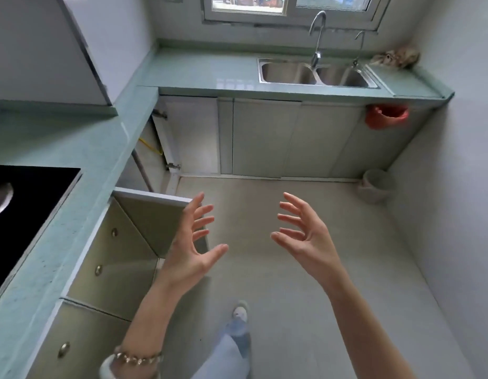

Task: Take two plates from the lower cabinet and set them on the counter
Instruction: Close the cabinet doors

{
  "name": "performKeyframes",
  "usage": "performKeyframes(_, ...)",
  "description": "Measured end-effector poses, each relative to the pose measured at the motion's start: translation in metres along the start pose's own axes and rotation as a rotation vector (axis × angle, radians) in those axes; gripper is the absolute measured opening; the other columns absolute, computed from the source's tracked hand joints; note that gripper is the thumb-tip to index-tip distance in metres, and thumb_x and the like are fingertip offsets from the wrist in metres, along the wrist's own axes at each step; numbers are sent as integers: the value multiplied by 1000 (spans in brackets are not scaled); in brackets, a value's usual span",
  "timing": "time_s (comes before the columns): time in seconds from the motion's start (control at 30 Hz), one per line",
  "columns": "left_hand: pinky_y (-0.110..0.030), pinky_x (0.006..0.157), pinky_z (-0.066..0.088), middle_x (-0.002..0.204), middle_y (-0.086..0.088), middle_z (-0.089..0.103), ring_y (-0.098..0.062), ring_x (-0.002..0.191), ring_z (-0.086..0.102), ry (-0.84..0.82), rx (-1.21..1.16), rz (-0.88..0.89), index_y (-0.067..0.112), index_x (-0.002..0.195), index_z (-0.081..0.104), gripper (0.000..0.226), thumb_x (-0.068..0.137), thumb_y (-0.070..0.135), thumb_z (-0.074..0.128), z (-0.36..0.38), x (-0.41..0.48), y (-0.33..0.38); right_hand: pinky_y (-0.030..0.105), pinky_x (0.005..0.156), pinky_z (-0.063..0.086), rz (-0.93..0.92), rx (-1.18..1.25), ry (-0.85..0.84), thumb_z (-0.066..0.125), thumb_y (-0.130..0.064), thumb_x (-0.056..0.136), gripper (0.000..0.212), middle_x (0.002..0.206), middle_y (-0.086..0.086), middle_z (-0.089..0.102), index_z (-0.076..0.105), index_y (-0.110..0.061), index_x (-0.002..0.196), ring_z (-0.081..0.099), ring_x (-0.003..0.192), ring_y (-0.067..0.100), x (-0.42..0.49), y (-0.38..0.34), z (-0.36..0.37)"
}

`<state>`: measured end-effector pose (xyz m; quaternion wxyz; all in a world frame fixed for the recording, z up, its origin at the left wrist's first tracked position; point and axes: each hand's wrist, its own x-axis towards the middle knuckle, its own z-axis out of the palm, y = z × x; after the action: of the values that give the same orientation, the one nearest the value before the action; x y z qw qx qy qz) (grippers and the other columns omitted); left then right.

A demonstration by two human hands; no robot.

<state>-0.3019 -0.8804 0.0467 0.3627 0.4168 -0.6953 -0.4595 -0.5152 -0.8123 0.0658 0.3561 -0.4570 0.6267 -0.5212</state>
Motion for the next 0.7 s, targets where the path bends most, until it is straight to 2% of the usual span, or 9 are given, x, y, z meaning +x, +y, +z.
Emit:
performKeyframes(0.17, -17, 99, 44, 134, 9, 50, 2, 119, 53, -44, 25, 51, 26, 149, 24, 99, 72, -2, 80, 38, 77, -6, 30, 92, 53, -10, -36, 40, 74, 4, 76, 73, 124, -7, 58, 45, -37, 130, 60, 111, 7, 64, 14, -29)
performKeyframes(0.33, -18, 99, 44, 134, 14, 48, 2, 120, 52, -29, -3, 68, 31, 147, 24, 97, 73, -1, 79, 54, 171, -13, 30, 93, 52, -10, -81, -1, 73, 3, 77, 73, 126, -5, 57, 44, -43, 126, 59, 112, 8, 156, 14, -44)
performKeyframes(0.43, -17, 97, 45, 133, 16, 49, 4, 118, 52, 9, -9, 44, 37, 144, 25, 95, 74, 1, 79, 58, 222, -18, 26, 92, 51, -5, -109, -47, 72, 0, 78, 71, 127, -7, 56, 44, -41, 129, 58, 112, 7, 213, 11, -49)
performKeyframes(0.57, -25, 98, 48, 127, 19, 52, 4, 114, 55, 17, 28, 0, 34, 141, 35, 81, 79, 5, 76, 59, 278, -24, 25, 91, 50, 38, -181, -97, 70, -10, 82, 58, 123, -11, 57, 50, -34, 130, 57, 112, 5, 278, 13, -52)
performKeyframes(0.7, -27, 97, 49, 124, 21, 55, 4, 111, 57, 29, 60, -40, 41, 135, 38, 76, 80, 6, 75, 55, 316, -30, 18, 86, 49, 63, -188, -167, 70, -11, 83, 54, 120, -11, 58, 52, -32, 129, 57, 109, 1, 327, 21, -48)
